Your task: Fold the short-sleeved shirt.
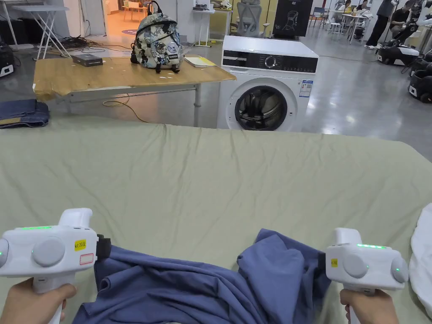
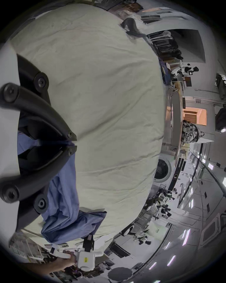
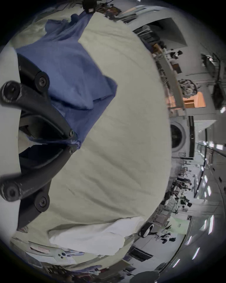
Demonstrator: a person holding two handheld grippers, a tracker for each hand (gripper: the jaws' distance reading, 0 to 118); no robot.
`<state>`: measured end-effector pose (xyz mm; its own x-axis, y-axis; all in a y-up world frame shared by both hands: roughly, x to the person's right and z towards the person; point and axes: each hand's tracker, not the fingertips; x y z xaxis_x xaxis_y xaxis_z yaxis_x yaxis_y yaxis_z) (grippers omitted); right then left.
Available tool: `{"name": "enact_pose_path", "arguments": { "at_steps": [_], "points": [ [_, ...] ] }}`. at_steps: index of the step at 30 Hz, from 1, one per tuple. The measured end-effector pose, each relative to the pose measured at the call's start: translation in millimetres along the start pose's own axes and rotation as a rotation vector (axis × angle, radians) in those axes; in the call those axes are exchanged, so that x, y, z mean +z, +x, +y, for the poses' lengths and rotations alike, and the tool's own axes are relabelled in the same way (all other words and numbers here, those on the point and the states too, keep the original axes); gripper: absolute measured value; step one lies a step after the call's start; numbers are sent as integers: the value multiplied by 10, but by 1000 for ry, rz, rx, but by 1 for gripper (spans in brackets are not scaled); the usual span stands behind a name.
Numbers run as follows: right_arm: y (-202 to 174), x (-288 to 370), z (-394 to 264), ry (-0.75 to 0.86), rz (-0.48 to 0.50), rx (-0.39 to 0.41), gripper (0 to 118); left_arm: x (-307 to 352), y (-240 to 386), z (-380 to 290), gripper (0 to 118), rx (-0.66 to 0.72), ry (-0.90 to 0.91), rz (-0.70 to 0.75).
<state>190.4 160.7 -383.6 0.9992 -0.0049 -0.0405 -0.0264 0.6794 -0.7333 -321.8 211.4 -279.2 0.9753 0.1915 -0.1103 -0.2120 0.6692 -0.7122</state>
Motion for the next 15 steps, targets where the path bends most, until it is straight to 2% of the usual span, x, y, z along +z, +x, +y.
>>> {"name": "enact_pose_path", "arguments": {
  "at_steps": [9, 15],
  "points": [
    [-64, 921, 489, 283, -4, 26, 3, 485, -97, 535, 0, -27, 152, 24],
    [-119, 1326, 967, 451, -61, 65, 3, 916, -332, 1020, 0, -22, 260, 92]
  ]
}}
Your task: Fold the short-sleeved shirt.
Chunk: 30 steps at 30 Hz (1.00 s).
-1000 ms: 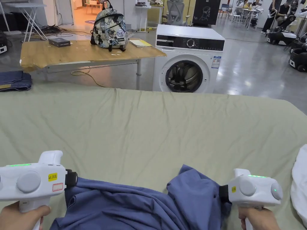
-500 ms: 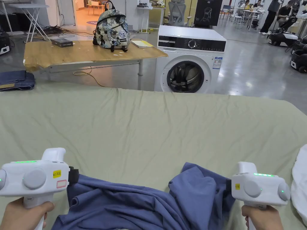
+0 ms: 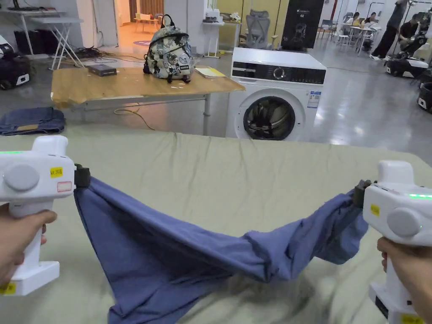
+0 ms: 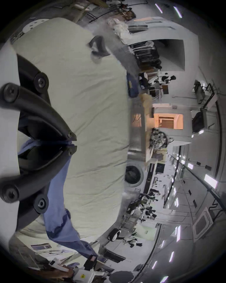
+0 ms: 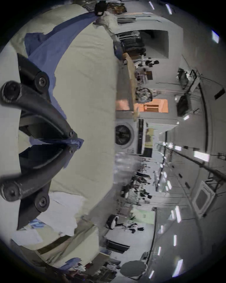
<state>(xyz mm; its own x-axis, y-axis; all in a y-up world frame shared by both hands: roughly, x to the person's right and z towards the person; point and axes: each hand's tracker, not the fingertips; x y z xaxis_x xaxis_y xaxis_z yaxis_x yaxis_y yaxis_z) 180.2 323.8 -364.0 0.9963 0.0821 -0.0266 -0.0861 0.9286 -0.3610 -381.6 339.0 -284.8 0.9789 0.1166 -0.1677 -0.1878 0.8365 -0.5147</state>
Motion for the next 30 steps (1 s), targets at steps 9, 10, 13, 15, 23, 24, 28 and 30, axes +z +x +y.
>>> {"name": "enact_pose_path", "arguments": {
  "at_steps": [9, 10, 13, 15, 23, 24, 28, 30],
  "points": [
    [186, 116, 791, 104, -104, 13, 3, 277, -605, 723, 0, 58, 96, 115],
    [204, 110, 852, 113, -119, 17, 3, 281, -655, 776, 0, 55, 93, 129],
    [289, 24, 1006, 121, -121, 3, 3, 210, -848, 946, 0, 61, 93, 147],
    [278, 25, 1098, 142, -111, -14, 3, 197, -904, 1056, 0, 96, 102, 144],
    [107, -121, 1615, 187, -141, 2, 3, 127, -859, 1672, 0, 36, 165, 166],
    [115, -137, 1687, 193, -142, -4, 3, 194, -805, 1710, 0, 37, 172, 169],
    [109, -176, 1932, 214, -163, 2, 3, 190, -833, 1919, 0, 49, 201, 173],
    [105, -190, 1990, 226, -165, 20, 3, 166, -829, 1947, 0, 50, 199, 173]
  ]
}}
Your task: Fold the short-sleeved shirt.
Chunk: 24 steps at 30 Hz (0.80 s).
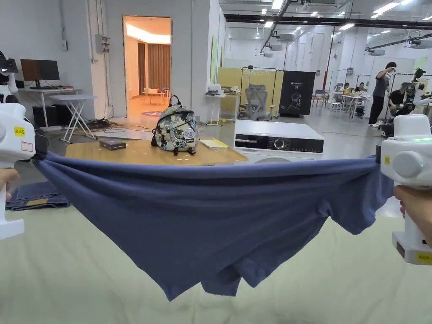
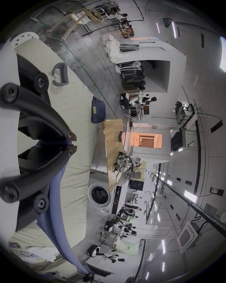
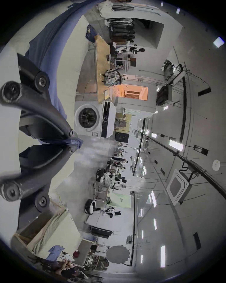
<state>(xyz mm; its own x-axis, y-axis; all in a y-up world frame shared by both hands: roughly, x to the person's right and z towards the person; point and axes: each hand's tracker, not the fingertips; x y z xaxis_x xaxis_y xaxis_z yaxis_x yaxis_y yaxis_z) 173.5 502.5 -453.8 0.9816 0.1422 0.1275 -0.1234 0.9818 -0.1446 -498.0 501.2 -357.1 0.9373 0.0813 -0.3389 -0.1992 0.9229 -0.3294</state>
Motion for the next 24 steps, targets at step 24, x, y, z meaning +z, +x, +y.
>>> {"name": "enact_pose_path", "arguments": {
  "at_steps": [24],
  "points": [
    [224, 970, -2552, -299, 4, 22, 3, 404, -194, -2768, 0, -54, -178, -19]
  ]
}}
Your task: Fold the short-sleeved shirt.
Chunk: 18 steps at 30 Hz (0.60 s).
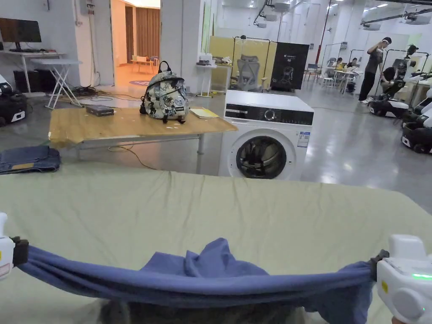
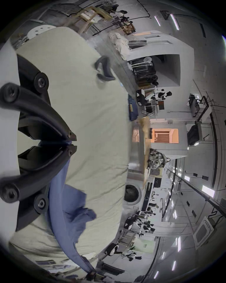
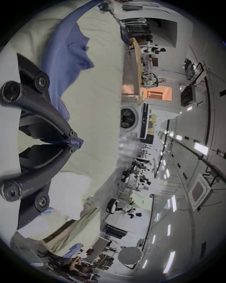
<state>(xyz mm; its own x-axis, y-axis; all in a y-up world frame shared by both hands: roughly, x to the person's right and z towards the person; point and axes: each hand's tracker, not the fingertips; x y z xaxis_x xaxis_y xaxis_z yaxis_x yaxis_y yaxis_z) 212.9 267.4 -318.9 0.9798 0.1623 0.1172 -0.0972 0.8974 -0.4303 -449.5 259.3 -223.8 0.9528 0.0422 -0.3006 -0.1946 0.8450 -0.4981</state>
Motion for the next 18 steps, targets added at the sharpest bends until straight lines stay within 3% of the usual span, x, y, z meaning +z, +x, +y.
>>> {"name": "enact_pose_path", "arguments": {
  "at_steps": [10, 18],
  "points": [
    [-24, 325, -943, -119, 19, 40, 3, 318, -61, -1143, 0, 65, -136, 22],
    [-32, 363, -1223, -169, 21, 79, 3, 136, -129, -1336, 0, 59, -195, 32]
  ]
}}
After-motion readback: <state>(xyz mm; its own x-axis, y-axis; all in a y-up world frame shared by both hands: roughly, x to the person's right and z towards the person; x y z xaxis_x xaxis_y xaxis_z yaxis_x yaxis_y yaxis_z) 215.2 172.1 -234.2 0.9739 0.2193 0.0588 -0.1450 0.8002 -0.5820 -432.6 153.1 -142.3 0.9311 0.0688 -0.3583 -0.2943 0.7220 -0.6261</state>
